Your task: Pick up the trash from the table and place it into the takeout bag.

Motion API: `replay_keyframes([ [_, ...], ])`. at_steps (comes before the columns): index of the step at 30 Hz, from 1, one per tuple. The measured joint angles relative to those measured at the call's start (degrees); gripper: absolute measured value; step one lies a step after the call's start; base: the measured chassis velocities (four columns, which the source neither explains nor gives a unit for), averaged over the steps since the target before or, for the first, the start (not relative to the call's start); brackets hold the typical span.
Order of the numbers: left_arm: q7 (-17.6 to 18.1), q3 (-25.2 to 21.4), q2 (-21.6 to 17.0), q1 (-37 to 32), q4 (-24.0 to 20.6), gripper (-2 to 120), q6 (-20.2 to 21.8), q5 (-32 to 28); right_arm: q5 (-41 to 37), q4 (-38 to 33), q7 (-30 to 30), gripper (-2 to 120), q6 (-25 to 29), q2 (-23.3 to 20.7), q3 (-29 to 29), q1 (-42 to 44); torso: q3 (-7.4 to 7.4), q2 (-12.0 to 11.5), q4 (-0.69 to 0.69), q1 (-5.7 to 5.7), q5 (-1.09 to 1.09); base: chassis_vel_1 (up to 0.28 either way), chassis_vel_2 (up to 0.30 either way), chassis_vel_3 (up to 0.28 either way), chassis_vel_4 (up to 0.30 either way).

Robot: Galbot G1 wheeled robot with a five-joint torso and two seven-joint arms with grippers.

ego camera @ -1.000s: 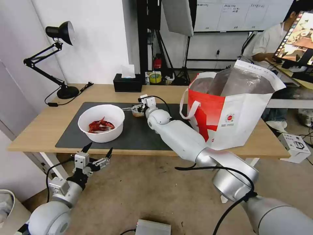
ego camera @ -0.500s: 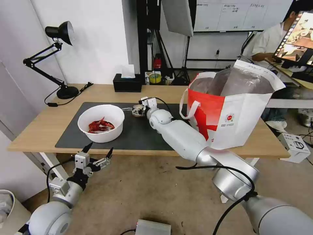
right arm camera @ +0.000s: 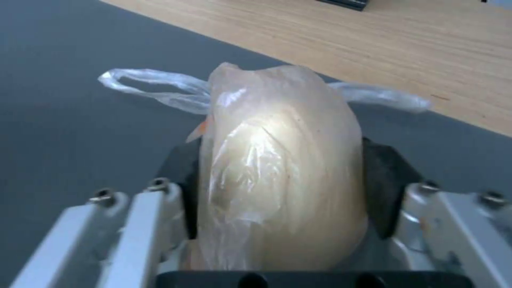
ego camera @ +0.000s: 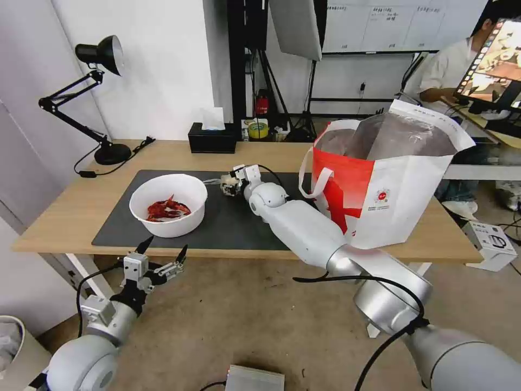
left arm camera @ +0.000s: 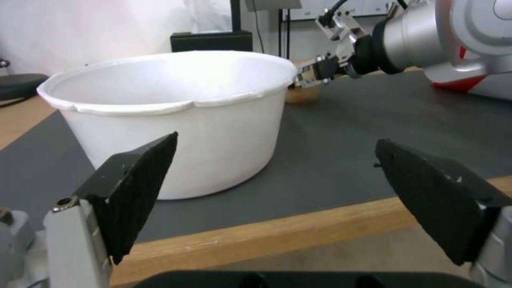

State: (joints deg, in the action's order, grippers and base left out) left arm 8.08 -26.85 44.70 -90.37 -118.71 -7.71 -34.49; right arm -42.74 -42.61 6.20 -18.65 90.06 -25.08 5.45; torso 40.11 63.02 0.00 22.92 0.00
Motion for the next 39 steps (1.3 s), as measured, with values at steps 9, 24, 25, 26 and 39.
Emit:
replay_keyframes([
  [9,0.02,-0.02,-0.03,0.00,0.03,100,0.00,-0.04,-0.01,-4.57,1.48,19,0.03,-0.99,1.05,1.89,0.00,0.00,0.01,0.00,0.00,0.000,0.000,0.000,0.000],
  [24,0.28,0.81,1.03,-0.40,-0.55,100,0.01,0.10,11.03,-41.33,10.59,3,6.57,-19.13,5.00,16.19,-0.01,0.01,-0.03,0.00,0.02,0.000,0.000,0.000,0.000],
  [25,0.29,0.54,1.33,-0.80,-0.82,100,0.01,0.22,11.35,-43.68,10.59,3,7.41,-20.26,5.41,17.09,-0.01,0.01,-0.02,0.00,0.02,0.000,0.000,0.000,0.000],
  [26,0.32,0.20,1.56,-1.20,-1.00,100,0.02,0.35,11.50,-45.48,10.53,3,8.18,-21.12,5.72,17.66,-0.01,0.01,-0.02,-0.01,0.02,0.000,0.000,0.000,0.000],
  [39,1.46,-4.06,4.10,-5.65,-3.87,100,0.25,1.53,12.89,-58.92,14.91,3,8.63,-25.93,8.81,17.08,-0.01,0.01,0.02,-0.01,0.01,0.000,0.000,0.000,0.000],
])
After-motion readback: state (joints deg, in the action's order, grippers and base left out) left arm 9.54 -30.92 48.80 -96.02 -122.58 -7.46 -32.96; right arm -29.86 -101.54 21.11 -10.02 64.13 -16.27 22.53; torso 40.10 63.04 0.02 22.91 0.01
